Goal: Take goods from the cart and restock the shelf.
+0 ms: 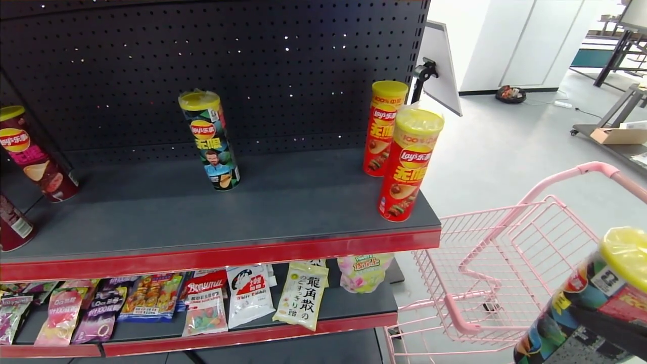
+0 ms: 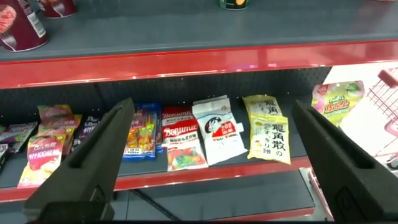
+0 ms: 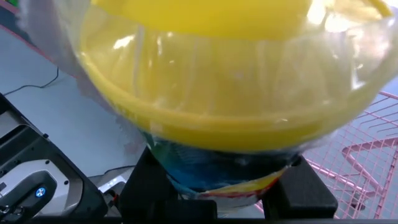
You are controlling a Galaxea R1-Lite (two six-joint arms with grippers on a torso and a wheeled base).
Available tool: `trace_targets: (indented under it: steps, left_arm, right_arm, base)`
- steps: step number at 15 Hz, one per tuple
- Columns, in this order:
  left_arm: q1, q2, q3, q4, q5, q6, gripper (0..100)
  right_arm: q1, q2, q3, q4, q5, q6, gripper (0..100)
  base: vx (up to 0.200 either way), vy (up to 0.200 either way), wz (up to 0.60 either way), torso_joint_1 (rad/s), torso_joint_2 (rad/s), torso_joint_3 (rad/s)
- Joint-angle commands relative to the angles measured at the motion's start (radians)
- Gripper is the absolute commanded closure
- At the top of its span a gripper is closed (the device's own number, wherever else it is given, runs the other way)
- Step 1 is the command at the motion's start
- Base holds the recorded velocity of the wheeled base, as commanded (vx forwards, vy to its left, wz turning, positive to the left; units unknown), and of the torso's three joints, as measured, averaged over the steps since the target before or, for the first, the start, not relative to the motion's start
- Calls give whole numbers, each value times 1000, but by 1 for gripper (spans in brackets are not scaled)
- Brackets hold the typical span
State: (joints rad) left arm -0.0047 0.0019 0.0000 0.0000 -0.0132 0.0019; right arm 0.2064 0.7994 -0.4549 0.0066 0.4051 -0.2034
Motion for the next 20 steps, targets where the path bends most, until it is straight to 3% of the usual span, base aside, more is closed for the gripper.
trace_targets:
  steps: [1,3,8,13,20]
  left_arm:
    - [0,0,0,0,-1,0,0]
    - [0,0,0,0,1,0,0]
    - [0,0,0,0,1,1,0]
    - [0,0,0,0,-1,1,0]
    - [0,0,0,0,-1,0,0]
  right_arm:
    - [1,4,2,1,-6,-2,100]
    - [-1,6,1,3,-9,-2,100]
    - [-2,4,5,1,-11,-2,100]
    - [-2,-15,21,0,-14,-1,100]
    - [2,-40,36,-17,0,7,100]
  base:
    - [0,0,0,0,0,0]
    - [0,0,0,0,0,0]
    - [0,0,600,3,-1,0]
    - [0,0,0,0,0,0]
    - [0,200,0,2,4,0]
